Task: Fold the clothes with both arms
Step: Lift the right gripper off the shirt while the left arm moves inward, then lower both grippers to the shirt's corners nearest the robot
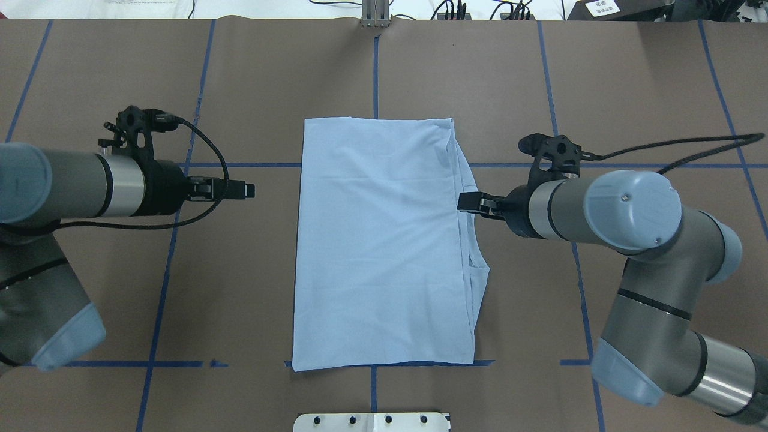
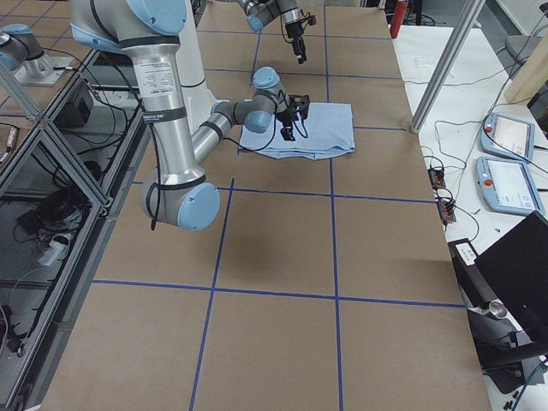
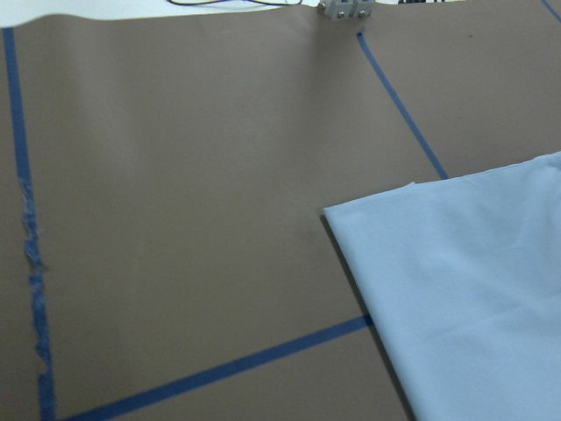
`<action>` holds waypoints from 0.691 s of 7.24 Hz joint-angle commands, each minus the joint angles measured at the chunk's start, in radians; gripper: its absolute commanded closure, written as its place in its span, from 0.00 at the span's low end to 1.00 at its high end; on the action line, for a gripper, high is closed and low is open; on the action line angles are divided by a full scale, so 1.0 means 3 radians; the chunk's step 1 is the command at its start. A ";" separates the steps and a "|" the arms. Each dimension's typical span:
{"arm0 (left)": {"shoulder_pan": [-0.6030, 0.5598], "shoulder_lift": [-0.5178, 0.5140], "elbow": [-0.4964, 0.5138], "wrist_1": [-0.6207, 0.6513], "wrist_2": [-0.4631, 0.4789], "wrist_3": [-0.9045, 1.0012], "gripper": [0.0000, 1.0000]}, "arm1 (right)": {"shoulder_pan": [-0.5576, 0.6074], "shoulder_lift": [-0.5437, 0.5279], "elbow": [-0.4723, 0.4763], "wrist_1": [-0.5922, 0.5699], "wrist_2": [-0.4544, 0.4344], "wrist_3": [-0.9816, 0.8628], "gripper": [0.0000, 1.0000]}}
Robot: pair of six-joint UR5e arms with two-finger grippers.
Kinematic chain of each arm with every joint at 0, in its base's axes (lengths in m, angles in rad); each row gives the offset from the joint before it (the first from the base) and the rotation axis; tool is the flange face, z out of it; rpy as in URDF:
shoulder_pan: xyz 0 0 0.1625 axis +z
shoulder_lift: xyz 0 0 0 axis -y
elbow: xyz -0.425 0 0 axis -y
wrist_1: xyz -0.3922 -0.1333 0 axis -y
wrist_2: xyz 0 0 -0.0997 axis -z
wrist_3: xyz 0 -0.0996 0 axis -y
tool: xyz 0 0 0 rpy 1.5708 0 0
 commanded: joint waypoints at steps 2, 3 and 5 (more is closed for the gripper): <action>0.0926 0.0048 -0.0190 0.0055 0.0850 -0.1481 0.28 | -0.0796 -0.0359 0.0281 0.0129 -0.1135 0.1130 0.02; 0.1207 0.0023 -0.0175 0.0309 0.1131 -0.1743 0.30 | -0.0906 -0.0338 0.0292 -0.0044 -0.1291 0.1472 0.04; 0.1500 -0.0039 -0.0032 0.0450 0.1333 -0.1965 0.32 | -0.0983 -0.0272 0.0276 -0.0229 -0.1364 0.1511 0.03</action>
